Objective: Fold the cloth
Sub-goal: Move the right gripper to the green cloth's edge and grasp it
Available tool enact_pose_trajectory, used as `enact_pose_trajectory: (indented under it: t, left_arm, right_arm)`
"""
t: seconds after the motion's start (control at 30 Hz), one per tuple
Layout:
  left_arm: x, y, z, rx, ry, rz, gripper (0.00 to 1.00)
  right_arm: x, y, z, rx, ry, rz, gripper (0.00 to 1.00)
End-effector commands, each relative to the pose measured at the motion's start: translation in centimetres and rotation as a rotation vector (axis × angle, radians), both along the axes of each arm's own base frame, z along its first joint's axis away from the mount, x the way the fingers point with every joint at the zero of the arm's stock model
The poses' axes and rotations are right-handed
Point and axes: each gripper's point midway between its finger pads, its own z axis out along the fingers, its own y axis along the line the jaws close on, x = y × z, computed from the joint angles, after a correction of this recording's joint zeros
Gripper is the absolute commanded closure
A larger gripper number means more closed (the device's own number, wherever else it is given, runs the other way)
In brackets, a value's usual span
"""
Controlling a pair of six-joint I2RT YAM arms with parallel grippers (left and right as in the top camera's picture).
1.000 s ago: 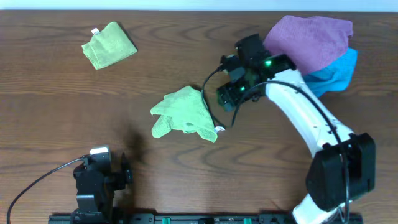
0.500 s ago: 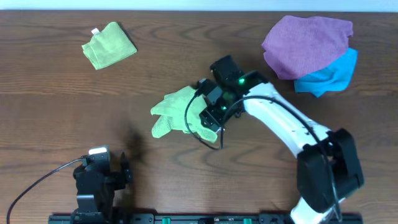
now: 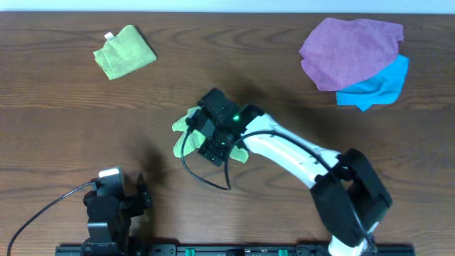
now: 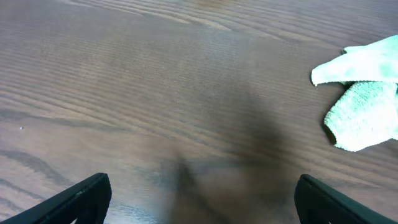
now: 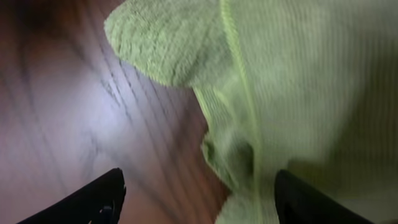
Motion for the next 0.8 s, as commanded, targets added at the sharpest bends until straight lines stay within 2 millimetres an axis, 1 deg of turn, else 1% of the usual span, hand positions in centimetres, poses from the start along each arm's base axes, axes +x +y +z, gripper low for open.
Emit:
enact_pose_trajectory:
  t: [0.0,0.07,0.2,0.43,0.57,0.67,0.77]
  left_arm:
    - [0.0,-0.3,0.0,-0.018,-0.005,-0.009,0.05]
    - [0.0,-0.6,-0.1,-0.027,0.0,-0.022,0.05]
    - [0.0,-0.7,-0.2,-0.032,0.001,-0.029,0.05]
    - [0.0,-0.7,-0.2,-0.032,0.003,-0.029,0.05]
    - [-0.1,-0.7,-0.3,-0.032,0.006,-0.029,0.05]
    - [-0.2,-0.7,-0.5,-0.032,0.015,-0.029,0.05]
    - [-0.4,-0.7,-0.7,-0.032,0.027,-0.028,0.05]
  right_arm:
    - [1.3,-0.2,-0.9,-0.035,-0.051,-0.046,0.24]
    - [2.4,0.0,-1.2,-0.041,-0.095,-0.059,0.24]
    - [3.7,0.1,-1.8,-0.055,-0.147,-0.078,0.26]
    - [4.8,1.4,-2.6,-0.021,-0.188,-0.079,0.3]
    - [5.7,1.7,-2.9,-0.031,-0.238,-0.102,0.33]
    - [5.8,2.0,-2.7,-0.019,-0.248,-0.108,0.41]
    - [6.0,2.2,-2.6,-0.01,-0.254,-0.117,0.51]
